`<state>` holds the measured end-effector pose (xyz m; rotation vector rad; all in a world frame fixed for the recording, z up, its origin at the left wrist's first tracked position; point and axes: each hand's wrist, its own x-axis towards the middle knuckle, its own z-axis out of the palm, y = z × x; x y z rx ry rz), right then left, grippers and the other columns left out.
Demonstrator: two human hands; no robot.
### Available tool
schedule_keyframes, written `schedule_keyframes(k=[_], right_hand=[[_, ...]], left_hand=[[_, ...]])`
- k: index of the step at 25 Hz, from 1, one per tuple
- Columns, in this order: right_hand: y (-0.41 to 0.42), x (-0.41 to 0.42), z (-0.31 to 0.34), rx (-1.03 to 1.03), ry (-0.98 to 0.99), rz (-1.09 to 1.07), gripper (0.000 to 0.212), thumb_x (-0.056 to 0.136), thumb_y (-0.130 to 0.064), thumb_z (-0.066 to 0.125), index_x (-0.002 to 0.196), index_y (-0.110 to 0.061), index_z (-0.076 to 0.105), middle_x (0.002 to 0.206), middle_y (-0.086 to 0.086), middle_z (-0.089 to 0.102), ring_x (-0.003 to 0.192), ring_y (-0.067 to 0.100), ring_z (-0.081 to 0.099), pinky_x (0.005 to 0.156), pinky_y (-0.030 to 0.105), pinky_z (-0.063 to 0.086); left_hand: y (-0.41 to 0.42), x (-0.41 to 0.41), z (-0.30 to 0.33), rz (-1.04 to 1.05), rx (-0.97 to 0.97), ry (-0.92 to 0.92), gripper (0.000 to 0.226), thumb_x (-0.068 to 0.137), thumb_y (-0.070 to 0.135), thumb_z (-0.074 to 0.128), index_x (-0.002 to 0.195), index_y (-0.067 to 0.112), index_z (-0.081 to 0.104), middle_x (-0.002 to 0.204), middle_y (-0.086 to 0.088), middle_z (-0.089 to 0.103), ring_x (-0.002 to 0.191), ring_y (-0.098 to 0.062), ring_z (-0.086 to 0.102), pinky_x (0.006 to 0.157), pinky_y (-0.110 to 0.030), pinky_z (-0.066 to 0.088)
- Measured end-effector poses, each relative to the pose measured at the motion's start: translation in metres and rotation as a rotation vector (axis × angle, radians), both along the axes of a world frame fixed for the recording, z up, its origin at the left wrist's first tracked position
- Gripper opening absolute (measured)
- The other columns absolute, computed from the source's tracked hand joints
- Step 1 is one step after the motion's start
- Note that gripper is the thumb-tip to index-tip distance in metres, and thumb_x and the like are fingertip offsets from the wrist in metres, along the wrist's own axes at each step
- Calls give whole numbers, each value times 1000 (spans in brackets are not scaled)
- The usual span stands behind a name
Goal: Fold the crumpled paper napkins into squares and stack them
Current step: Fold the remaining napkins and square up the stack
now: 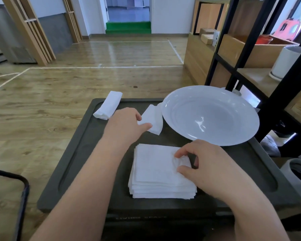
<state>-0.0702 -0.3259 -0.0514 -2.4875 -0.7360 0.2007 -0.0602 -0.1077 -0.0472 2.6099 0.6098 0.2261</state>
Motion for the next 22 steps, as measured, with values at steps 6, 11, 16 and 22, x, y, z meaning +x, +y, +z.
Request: schedule_keyframes(k=[6, 11, 16, 22], right_hand=[[-1, 2, 9, 76, -49, 51, 22, 83, -37, 63, 94, -53, 53, 89, -26, 50, 91, -12, 45, 67, 9, 38], [3, 3, 10, 144, -115, 3, 21, 86, -34, 62, 95, -51, 54, 95, -26, 55, 85, -10, 51, 64, 8, 38], [0, 2, 10, 360, -129, -105, 34, 86, -47, 57, 117, -49, 45, 96, -31, 53, 85, -19, 52, 60, 6, 36], [-4, -7, 14, 579, -56, -188, 25, 90, -48, 43, 113, -46, 52, 92, -27, 58, 82, -18, 53, 58, 6, 37]], left_hand=[[-10, 37, -23, -29, 183, 150, 25, 88, 31, 59, 97, 8, 59, 101, -5, 62, 82, -21, 53, 65, -28, 38], [-1, 8, -9, -52, 127, -41, 15, 91, 16, 54, 95, 10, 67, 98, -5, 66, 91, -22, 59, 73, -31, 47], [1, -62, 24, -161, 240, -558, 5, 86, 13, 65, 86, 15, 69, 84, 4, 65, 82, -16, 53, 66, -25, 37], [-25, -120, 22, -311, 382, -434, 6, 78, 13, 76, 80, 14, 70, 78, 3, 66, 73, -21, 57, 60, -30, 46]])
